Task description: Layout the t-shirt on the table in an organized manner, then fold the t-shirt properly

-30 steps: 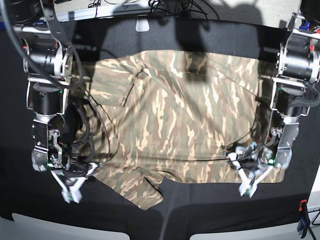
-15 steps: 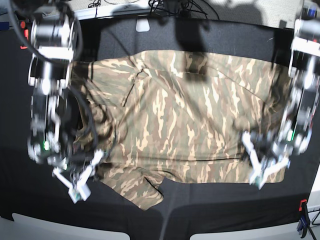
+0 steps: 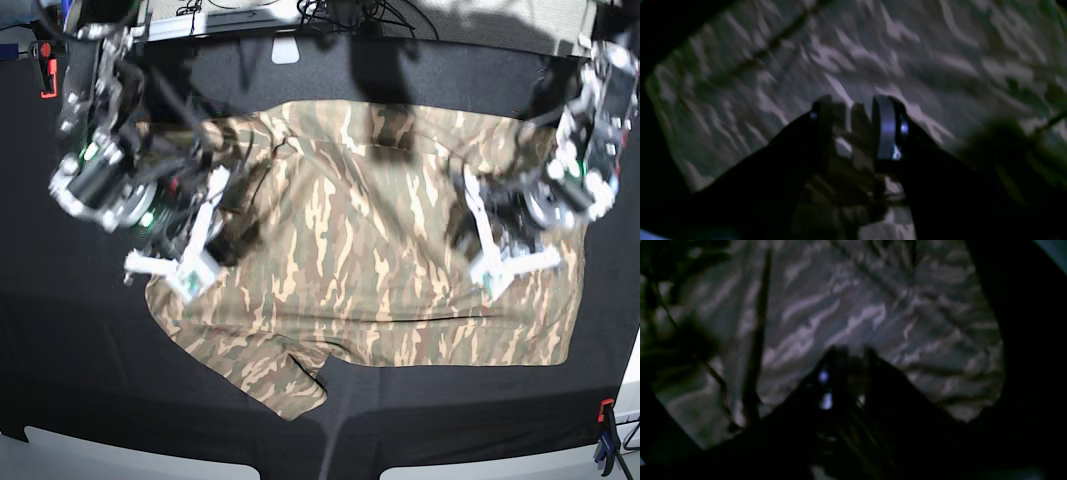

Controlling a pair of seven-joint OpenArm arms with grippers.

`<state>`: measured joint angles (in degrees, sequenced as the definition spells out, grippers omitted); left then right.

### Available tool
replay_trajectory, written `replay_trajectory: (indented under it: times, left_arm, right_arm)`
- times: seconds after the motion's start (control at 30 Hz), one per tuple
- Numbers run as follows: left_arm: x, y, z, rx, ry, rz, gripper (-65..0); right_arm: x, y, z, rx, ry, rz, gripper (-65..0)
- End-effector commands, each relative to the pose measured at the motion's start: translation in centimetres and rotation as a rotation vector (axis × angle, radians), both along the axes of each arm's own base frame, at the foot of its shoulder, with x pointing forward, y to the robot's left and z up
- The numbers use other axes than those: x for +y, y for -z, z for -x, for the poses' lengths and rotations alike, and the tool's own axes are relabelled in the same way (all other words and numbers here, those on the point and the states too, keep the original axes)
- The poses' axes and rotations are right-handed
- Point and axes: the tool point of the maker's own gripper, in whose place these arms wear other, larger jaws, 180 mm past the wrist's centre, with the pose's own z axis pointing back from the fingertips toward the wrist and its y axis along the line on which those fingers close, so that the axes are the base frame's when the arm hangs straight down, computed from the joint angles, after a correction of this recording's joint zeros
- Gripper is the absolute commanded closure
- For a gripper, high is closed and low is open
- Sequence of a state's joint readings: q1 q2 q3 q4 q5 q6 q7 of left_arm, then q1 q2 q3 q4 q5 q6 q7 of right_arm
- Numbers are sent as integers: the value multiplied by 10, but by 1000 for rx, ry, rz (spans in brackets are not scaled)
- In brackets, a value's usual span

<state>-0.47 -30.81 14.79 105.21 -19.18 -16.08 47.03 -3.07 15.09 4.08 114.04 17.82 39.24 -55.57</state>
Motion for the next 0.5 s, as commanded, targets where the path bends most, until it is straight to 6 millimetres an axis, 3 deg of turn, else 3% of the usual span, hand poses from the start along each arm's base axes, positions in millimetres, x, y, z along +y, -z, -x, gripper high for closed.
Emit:
replay_trajectory:
  times: [0.0,0.07,0.23,0.47]
  left_arm:
    - [3,-11,-6,-43,-3,2,-183]
    - [2,-5,1,-24,-3,3,-183]
    - [2,3,9,2,-3,3,-183]
    - [2,3,10,3,-3,3,-183]
  right_arm:
    - [-3,-12,-7,-48,-3,6,-176]
    - [-14,-6,-7,-29,8,51,-228]
    - [-48,26,7,135,40,169,-229]
    - [-76,41,24,208,53,239,-229]
